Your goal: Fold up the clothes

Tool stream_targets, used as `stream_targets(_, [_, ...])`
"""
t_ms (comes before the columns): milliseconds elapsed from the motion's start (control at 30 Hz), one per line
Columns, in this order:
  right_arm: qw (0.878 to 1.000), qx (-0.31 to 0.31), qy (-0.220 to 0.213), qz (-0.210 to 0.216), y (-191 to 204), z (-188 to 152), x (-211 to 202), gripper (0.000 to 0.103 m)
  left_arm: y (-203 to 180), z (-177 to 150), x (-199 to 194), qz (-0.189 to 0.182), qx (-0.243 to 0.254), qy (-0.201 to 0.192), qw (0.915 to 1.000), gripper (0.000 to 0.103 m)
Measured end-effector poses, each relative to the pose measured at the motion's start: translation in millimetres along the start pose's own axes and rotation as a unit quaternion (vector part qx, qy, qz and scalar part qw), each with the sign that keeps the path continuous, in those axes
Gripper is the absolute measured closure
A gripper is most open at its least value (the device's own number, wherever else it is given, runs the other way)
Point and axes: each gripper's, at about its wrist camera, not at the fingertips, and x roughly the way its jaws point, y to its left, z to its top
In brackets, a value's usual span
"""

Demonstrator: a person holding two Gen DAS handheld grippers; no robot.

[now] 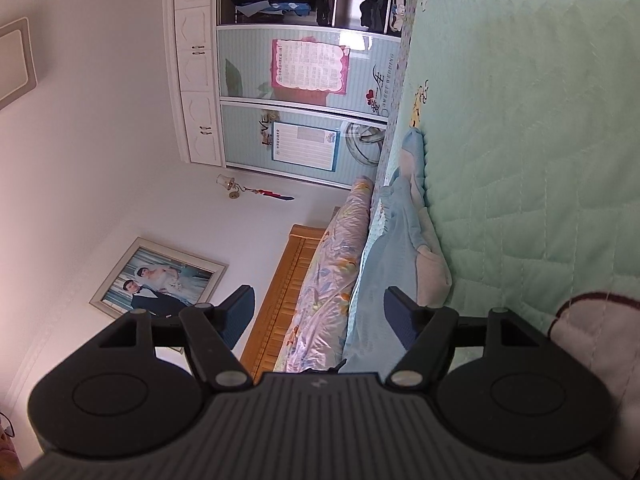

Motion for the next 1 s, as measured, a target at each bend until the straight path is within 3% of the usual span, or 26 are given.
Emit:
stream_targets(167, [1.000, -0.001, -0.001, 0.001, 3.6, -5.7, 2.8, 0.030, -23.7, -4.8, -10.0, 0.002, 0.041, -0.017, 0.9990, 0.095])
stream_targets(333, [1.000, 0.001, -0.001, 0.002, 0.8, -6.2, 4.7, 0.030, -1.6, 4.2, -4.8, 0.017, -0.029, 0.000, 0.9994, 0.093])
stream_targets(500, [1.000, 0.002, -0.002, 0.004, 2.0, -6.3, 5.0, 0.029, 38.5, 5.9, 3.7, -0.036, -0.100, 0.019, 0.9942, 0.083])
stream_targets(600, [1.000, 0.003, -0.001, 0.006, 2.3, -6.0, 4.9, 0.029, 39.7, 9.2, -2.7, -0.045, -0.084, 0.017, 0.9953, 0.068])
stream_targets(667, [1.000, 0.004, -0.001, 0.007, 2.9, -5.5, 5.8, 0.029, 37.6, 15.6, -7.1, -0.048, -0.070, 0.009, 0.9963, 0.046])
stream_targets(833, [1.000, 0.005, 0.000, 0.009, 3.5, -4.0, 7.1, 0.028, 34.0, 33.6, 1.9, -0.064, -0.042, 0.024, 0.9967, 0.029])
stream_targets(1000, [1.000, 0.007, 0.001, 0.011, 3.1, -2.7, 9.3, 0.028, 16.9, 52.3, 29.1, -0.098, 0.032, 0.081, 0.9914, 0.006])
